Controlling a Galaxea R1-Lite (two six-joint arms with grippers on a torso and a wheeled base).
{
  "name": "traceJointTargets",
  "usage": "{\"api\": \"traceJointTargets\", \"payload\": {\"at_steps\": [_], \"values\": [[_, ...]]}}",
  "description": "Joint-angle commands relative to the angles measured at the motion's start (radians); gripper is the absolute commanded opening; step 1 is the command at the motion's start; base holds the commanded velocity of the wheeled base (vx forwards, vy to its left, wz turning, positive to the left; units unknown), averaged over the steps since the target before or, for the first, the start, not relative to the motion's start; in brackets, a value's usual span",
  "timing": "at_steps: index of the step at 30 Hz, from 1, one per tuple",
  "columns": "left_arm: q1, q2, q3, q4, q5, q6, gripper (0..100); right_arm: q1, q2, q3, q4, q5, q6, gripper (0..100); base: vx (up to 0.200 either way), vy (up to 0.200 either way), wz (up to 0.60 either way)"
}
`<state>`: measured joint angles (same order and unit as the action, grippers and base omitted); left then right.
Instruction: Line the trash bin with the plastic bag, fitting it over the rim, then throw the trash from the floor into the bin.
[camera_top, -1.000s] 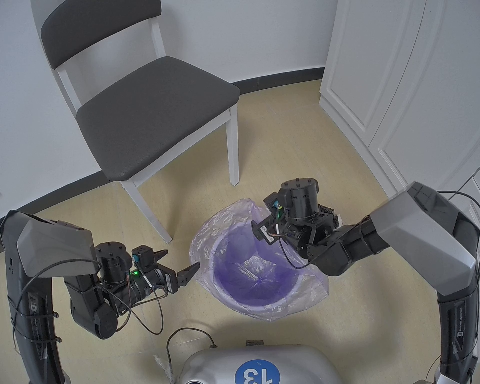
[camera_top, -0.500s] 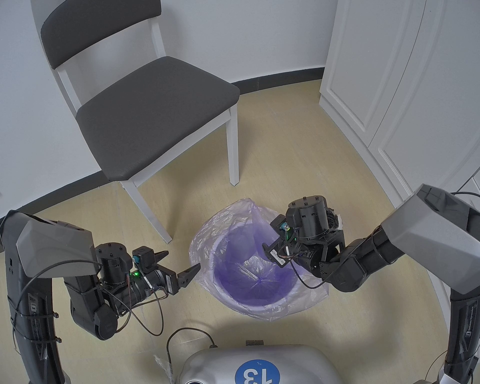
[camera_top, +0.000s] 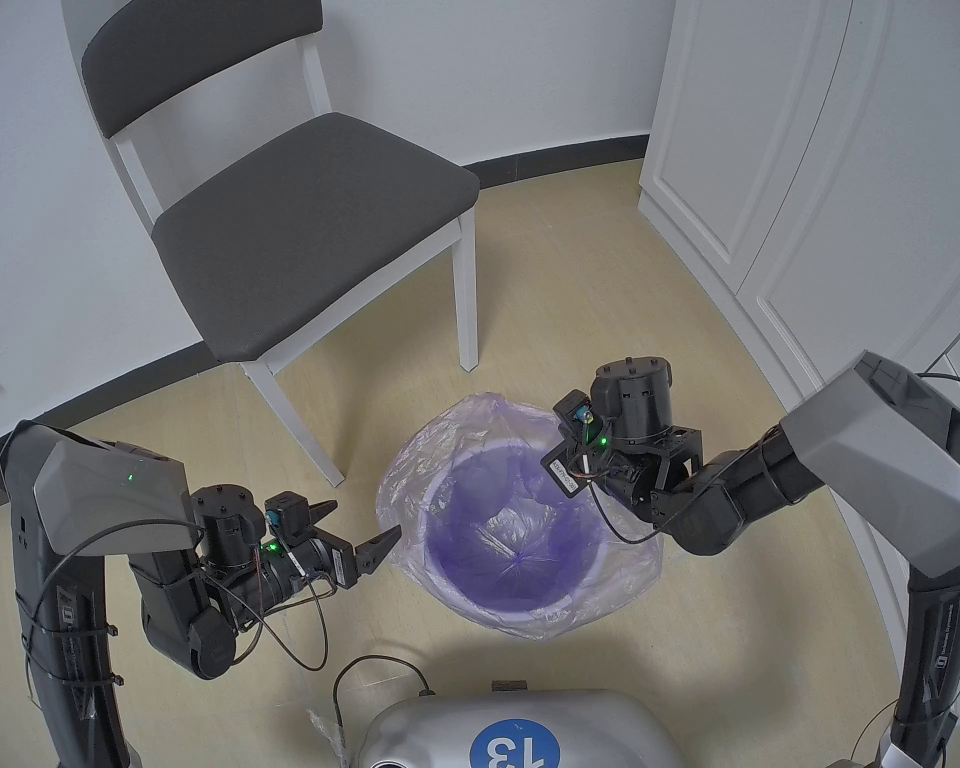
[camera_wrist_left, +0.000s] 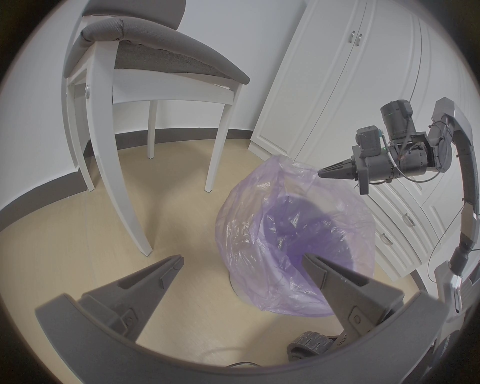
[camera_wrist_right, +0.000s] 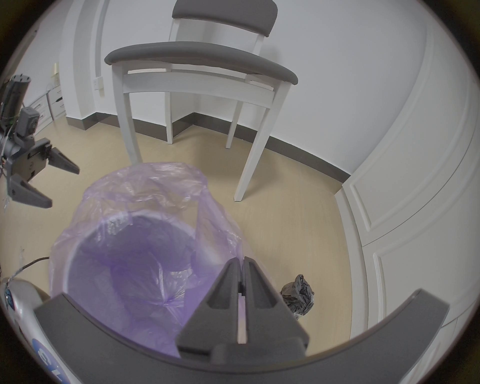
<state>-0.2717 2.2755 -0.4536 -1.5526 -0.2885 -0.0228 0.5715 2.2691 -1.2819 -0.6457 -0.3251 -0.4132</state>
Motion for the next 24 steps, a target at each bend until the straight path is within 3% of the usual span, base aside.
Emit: {"api": "traceJointTargets", "payload": {"at_steps": [1, 20, 24], "values": [[0.000, -0.001, 0.003, -0.018, 0.000, 0.000, 100, -0.036, 0.056, -0.051, 0.000, 0.003, -0.001, 0, 0.000, 0.000, 0.00], [0.000, 0.015, -0.005, -0.018, 0.000, 0.000, 100, -0.076, 0.219, -0.281, 0.014, 0.031, 0.004, 0, 0.000, 0.000, 0.00], [0.000, 0.010, 0.000, -0.018, 0.000, 0.000, 100, -0.076, 0.213, -0.261, 0.012, 0.034, -0.004, 0, 0.000, 0.000, 0.00]]}}
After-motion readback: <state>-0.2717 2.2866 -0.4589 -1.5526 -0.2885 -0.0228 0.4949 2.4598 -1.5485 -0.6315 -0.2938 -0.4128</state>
